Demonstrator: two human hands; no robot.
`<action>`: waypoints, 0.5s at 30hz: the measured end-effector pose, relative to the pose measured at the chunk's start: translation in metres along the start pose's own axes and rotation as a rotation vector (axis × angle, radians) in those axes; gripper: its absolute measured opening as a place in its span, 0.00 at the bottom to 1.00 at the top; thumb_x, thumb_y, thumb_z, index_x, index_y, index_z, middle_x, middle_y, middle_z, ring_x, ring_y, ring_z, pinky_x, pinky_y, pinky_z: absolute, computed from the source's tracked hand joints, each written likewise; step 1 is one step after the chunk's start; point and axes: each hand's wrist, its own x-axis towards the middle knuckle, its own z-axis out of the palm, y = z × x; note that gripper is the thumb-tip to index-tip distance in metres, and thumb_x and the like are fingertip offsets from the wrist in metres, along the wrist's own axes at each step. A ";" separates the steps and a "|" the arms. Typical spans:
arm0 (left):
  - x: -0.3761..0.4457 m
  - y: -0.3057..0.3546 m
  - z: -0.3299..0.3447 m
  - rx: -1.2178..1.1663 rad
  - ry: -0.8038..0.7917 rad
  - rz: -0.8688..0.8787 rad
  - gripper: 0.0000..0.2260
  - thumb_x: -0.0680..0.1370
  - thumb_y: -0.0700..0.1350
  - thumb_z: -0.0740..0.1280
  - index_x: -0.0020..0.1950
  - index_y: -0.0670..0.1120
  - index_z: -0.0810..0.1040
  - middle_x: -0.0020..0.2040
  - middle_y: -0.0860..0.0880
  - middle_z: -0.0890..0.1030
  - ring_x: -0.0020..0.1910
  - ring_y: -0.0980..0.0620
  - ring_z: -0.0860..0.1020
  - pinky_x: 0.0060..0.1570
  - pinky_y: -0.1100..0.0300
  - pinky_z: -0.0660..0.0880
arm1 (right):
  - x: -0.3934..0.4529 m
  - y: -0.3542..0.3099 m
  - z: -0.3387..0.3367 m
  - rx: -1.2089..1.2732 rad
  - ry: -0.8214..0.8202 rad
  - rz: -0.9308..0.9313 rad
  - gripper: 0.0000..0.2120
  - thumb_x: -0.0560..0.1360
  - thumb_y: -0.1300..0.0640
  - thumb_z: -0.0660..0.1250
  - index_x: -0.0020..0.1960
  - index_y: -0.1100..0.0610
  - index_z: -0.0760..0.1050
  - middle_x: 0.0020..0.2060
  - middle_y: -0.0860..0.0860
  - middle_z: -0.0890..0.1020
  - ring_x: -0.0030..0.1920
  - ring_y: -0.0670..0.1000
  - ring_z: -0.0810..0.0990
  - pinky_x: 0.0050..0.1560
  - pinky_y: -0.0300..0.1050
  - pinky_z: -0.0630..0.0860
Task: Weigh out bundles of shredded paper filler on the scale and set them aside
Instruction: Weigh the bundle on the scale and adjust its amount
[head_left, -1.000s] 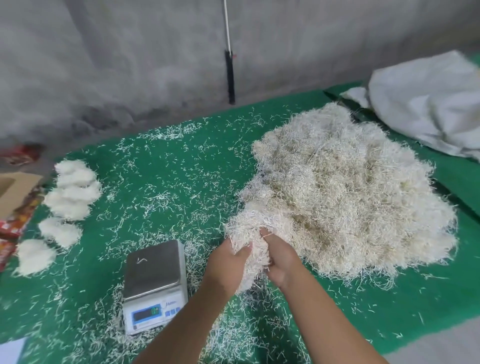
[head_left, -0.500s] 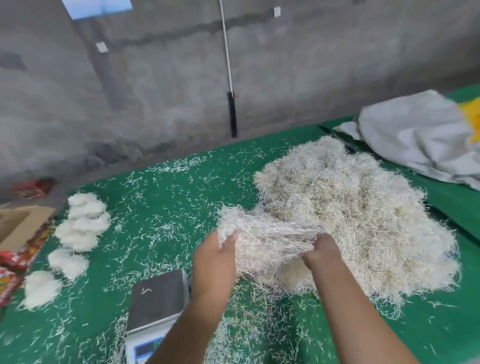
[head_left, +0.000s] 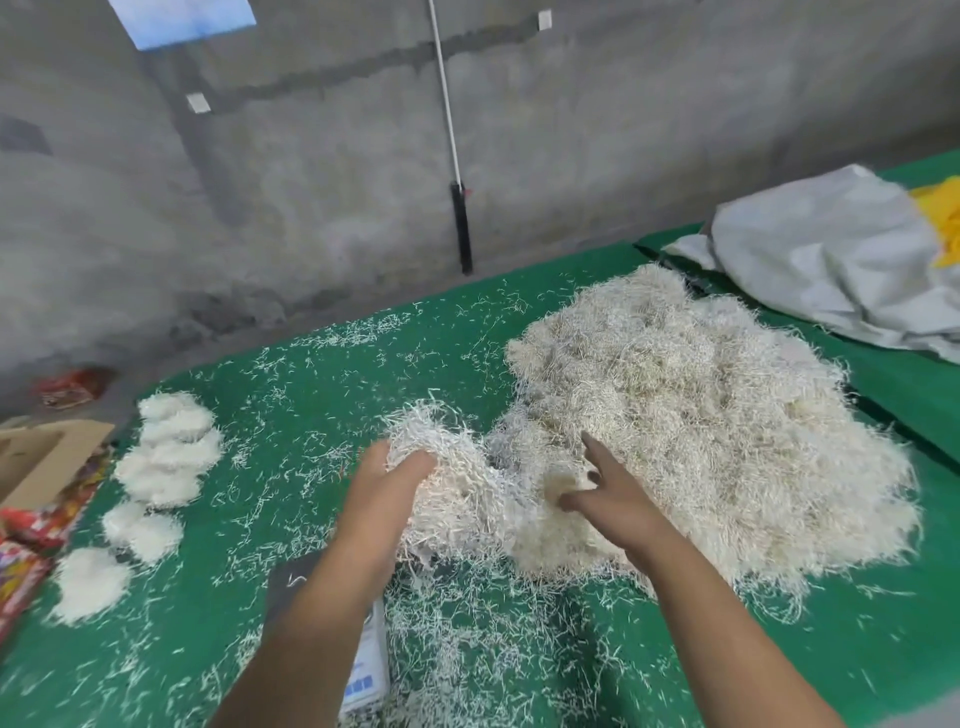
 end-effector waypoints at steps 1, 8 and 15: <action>0.000 0.000 0.002 -0.009 -0.038 -0.010 0.36 0.75 0.54 0.69 0.81 0.64 0.58 0.82 0.55 0.60 0.78 0.45 0.62 0.73 0.38 0.61 | -0.009 -0.009 0.007 -0.065 -0.083 -0.097 0.51 0.76 0.59 0.75 0.85 0.36 0.46 0.84 0.41 0.53 0.82 0.51 0.55 0.81 0.64 0.56; -0.006 0.005 0.015 -0.097 -0.084 -0.104 0.13 0.77 0.42 0.68 0.59 0.55 0.77 0.59 0.56 0.76 0.63 0.50 0.68 0.70 0.40 0.63 | -0.007 0.014 0.060 -0.538 -0.186 -0.139 0.18 0.82 0.66 0.64 0.71 0.59 0.74 0.67 0.60 0.77 0.50 0.39 0.76 0.57 0.31 0.72; 0.004 0.023 -0.041 -0.354 0.216 -0.020 0.15 0.68 0.47 0.68 0.55 0.50 0.80 0.61 0.51 0.77 0.67 0.42 0.71 0.71 0.34 0.64 | 0.012 0.094 0.037 -0.503 0.126 0.239 0.16 0.88 0.54 0.58 0.48 0.60 0.78 0.48 0.51 0.83 0.43 0.49 0.82 0.52 0.48 0.83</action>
